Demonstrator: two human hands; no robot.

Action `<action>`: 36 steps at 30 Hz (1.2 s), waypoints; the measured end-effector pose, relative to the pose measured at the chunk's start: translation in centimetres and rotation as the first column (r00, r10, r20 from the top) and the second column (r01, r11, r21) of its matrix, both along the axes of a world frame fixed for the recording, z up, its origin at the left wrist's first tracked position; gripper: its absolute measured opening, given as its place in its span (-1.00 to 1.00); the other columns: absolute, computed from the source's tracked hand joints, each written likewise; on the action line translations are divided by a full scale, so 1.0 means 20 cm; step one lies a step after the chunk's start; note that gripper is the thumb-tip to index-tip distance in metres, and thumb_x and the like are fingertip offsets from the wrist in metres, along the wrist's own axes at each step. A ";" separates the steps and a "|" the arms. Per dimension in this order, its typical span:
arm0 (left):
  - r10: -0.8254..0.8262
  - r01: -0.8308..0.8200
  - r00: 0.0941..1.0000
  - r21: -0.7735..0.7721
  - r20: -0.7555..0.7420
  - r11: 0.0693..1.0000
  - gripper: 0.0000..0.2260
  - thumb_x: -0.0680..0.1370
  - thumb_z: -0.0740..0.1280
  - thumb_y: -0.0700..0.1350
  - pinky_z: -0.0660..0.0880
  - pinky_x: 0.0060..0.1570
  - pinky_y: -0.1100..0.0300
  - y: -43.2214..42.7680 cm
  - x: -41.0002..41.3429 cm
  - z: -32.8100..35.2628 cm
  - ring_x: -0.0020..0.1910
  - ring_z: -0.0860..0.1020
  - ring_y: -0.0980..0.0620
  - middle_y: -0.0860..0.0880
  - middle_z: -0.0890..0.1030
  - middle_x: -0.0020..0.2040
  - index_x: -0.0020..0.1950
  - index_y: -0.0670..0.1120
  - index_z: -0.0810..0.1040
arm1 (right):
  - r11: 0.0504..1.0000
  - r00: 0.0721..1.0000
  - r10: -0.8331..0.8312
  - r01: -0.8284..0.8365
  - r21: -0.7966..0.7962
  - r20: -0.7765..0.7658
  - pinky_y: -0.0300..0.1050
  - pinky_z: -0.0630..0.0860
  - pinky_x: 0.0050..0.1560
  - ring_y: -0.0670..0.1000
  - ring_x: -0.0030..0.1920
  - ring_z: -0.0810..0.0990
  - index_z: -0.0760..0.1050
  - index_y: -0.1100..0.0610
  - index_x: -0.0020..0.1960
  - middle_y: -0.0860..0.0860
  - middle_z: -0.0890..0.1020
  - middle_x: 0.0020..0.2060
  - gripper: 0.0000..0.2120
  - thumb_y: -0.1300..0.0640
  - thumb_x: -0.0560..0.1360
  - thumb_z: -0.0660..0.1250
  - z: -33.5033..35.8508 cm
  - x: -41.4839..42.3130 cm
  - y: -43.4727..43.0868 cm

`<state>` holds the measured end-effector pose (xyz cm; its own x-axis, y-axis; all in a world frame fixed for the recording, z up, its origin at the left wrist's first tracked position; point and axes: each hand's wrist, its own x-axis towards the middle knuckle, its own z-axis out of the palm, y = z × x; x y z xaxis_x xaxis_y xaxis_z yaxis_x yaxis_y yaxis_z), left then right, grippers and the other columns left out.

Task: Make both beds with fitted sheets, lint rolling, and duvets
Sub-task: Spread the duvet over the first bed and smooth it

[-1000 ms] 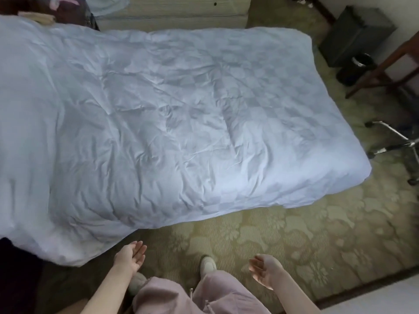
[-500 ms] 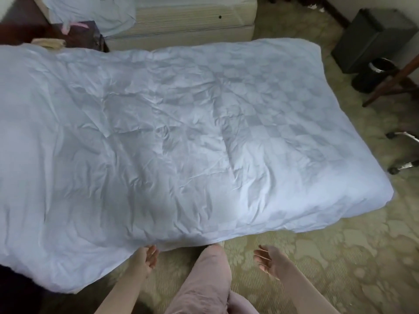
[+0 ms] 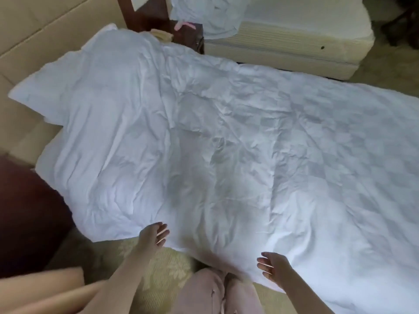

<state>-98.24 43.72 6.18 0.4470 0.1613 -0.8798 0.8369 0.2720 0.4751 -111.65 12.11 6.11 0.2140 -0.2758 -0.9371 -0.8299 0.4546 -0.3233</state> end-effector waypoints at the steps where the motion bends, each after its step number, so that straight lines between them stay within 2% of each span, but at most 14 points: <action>1: 0.048 -0.049 0.999 -0.022 -0.007 0.999 -0.76 0.61 0.08 -0.29 0.32 -0.52 0.29 0.06 -0.05 0.00 -0.44 0.43 0.04 -0.05 0.47 -0.32 -0.23 -0.14 0.38 | 0.996 0.996 0.088 -0.088 -0.001 -0.010 -0.20 0.21 -0.35 0.04 -0.37 0.47 0.46 0.19 -0.14 0.10 0.53 -0.34 -0.87 0.28 0.56 0.20 -0.01 0.07 0.01; 3: 0.084 -0.084 0.996 -0.027 -0.017 0.996 -0.73 0.61 0.04 -0.30 0.17 -0.68 0.36 0.12 -0.13 -0.01 -0.60 0.32 0.11 -0.04 0.39 -0.44 -0.27 -0.10 0.31 | 0.985 0.985 0.173 -0.173 0.001 0.007 -0.21 0.20 -0.35 0.03 -0.38 0.45 0.45 0.17 -0.14 0.09 0.52 -0.36 -0.90 0.28 0.54 0.23 -0.01 0.16 0.03; 6: 0.309 -0.308 0.950 0.019 -0.037 0.951 -0.70 0.60 0.02 -0.35 0.08 -0.74 0.40 0.27 -0.25 0.00 -0.71 0.26 0.11 -0.06 0.35 -0.55 -0.30 -0.12 0.30 | 0.961 0.960 0.278 -0.278 0.005 0.020 -0.19 0.27 -0.32 0.06 -0.35 0.50 0.47 0.17 -0.16 0.11 0.54 -0.31 -0.88 0.27 0.55 0.23 -0.01 0.31 0.14; 10: 0.379 -0.369 0.923 0.129 -0.063 0.921 -0.74 0.61 0.06 -0.33 0.14 -0.67 0.37 0.50 -0.30 0.04 -0.48 0.35 0.05 -0.07 0.44 -0.34 -0.25 -0.16 0.39 | 0.920 0.920 0.391 -0.391 0.008 0.028 -0.18 0.29 -0.30 0.07 -0.34 0.51 0.47 0.17 -0.16 0.12 0.55 -0.31 -0.86 0.27 0.56 0.22 -0.03 0.47 0.35; 13: 0.434 -0.415 0.899 0.199 -0.062 0.888 -0.78 0.61 0.09 -0.29 0.28 -0.39 0.24 0.74 -0.24 0.01 -0.38 0.49 0.02 -0.04 0.54 -0.25 -0.16 -0.12 0.45 | 0.893 0.892 0.449 -0.450 0.013 0.051 -0.16 0.35 -0.28 0.09 -0.30 0.54 0.50 0.18 -0.12 0.13 0.59 -0.27 -0.88 0.26 0.56 0.23 -0.06 0.61 0.55; 18: 0.411 -0.374 0.909 0.305 -0.066 0.876 -0.78 0.60 0.07 -0.27 0.42 0.15 0.09 1.25 0.12 -0.13 -0.23 0.55 0.00 -0.05 0.61 -0.13 0.00 -0.13 0.51 | 0.872 0.863 0.490 -0.487 -0.051 0.122 -0.16 0.35 -0.26 0.07 -0.27 0.56 0.52 0.17 -0.08 0.11 0.61 -0.25 -0.89 0.25 0.56 0.23 -0.14 0.99 1.03; 23: 0.195 -0.191 0.980 0.390 0.031 0.901 -0.80 0.63 0.15 -0.22 0.42 -0.01 0.09 1.88 0.82 -0.26 0.04 0.55 -0.10 -0.14 0.58 0.07 0.17 -0.21 0.50 | 0.900 0.880 0.429 -0.436 -0.014 0.205 -0.17 0.33 -0.30 0.06 -0.28 0.55 0.51 0.19 -0.04 0.12 0.61 -0.25 -0.87 0.28 0.57 0.19 -0.31 1.46 1.75; 25: 0.029 -0.046 0.998 0.399 0.047 0.916 -0.82 0.63 0.16 -0.20 0.40 -0.03 0.09 2.07 1.05 -0.30 0.00 0.53 -0.09 -0.11 0.56 0.02 0.17 -0.18 0.48 | 0.897 0.878 0.432 -0.442 0.003 0.206 -0.17 0.33 -0.30 0.06 -0.27 0.55 0.52 0.21 0.01 0.13 0.62 -0.24 -0.88 0.28 0.56 0.21 -0.35 1.63 2.04; 27: -0.116 0.091 0.993 0.418 0.036 0.904 -0.84 0.62 0.19 -0.19 0.39 -0.16 0.16 2.24 1.25 -0.36 -0.11 0.51 -0.02 -0.05 0.53 -0.08 0.17 -0.16 0.47 | 0.887 0.873 0.449 -0.461 0.021 0.190 -0.19 0.33 -0.34 0.06 -0.27 0.55 0.52 0.22 0.03 0.14 0.61 -0.23 -0.87 0.29 0.56 0.22 -0.37 1.78 2.29; 30: -0.333 0.292 0.943 0.487 -0.002 0.823 -0.79 0.60 0.23 -0.16 0.40 -0.06 0.11 2.45 1.58 -0.49 -0.03 0.50 -0.05 -0.09 0.56 0.00 0.21 -0.17 0.47 | 0.863 0.841 0.489 -0.505 0.009 0.231 -0.22 0.38 -0.33 0.06 -0.23 0.59 0.54 0.20 0.03 0.14 0.65 -0.18 -0.88 0.26 0.56 0.23 -0.38 1.96 2.57; 31: -0.400 0.356 0.916 0.488 -0.015 0.797 -0.74 0.59 0.27 -0.15 0.40 0.01 0.10 2.50 1.69 -0.55 0.07 0.49 -0.08 -0.12 0.55 0.14 0.27 -0.16 0.44 | 0.857 0.831 0.503 -0.515 -0.013 0.237 -0.20 0.40 -0.28 0.06 -0.20 0.61 0.54 0.19 0.03 0.13 0.66 -0.15 -0.88 0.25 0.56 0.23 -0.39 2.00 2.62; 33: -0.518 0.451 0.856 0.486 0.003 0.749 -0.45 0.53 0.37 -0.12 0.37 0.21 0.08 2.55 1.88 -0.65 0.34 0.37 -0.09 -0.11 0.34 0.42 0.47 -0.11 0.23 | 0.855 0.827 0.512 -0.517 -0.042 0.232 -0.18 0.43 -0.21 0.08 -0.15 0.62 0.55 0.17 0.02 0.14 0.67 -0.11 -0.87 0.24 0.57 0.23 -0.38 2.06 2.69; 35: -0.594 0.500 0.803 0.484 0.053 0.718 -0.12 0.44 0.48 -0.08 0.27 0.36 0.04 2.56 2.06 -0.72 0.48 0.19 -0.07 -0.04 0.13 0.52 0.56 0.00 -0.04 | 0.857 0.833 0.511 -0.511 -0.059 0.213 -0.16 0.43 -0.18 0.08 -0.13 0.63 0.55 0.16 0.02 0.14 0.67 -0.11 -0.86 0.23 0.57 0.22 -0.40 2.11 2.71; 36: -0.610 0.518 0.790 0.462 0.066 0.720 -0.02 0.39 0.53 -0.06 0.26 0.37 0.03 2.56 2.13 -0.74 0.48 0.17 -0.07 -0.03 0.12 0.52 0.56 0.05 -0.11 | 0.849 0.829 0.527 -0.524 -0.069 0.188 -0.16 0.43 -0.17 0.07 -0.13 0.64 0.56 0.15 0.02 0.12 0.68 -0.11 -0.86 0.22 0.58 0.22 -0.41 2.13 2.72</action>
<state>-55.60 94.89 -8.69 0.7260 0.1349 -0.6743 0.6455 -0.4716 0.6007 -69.08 66.52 -2.01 0.5057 -0.0820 -0.8588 -0.8627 -0.0382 -0.5043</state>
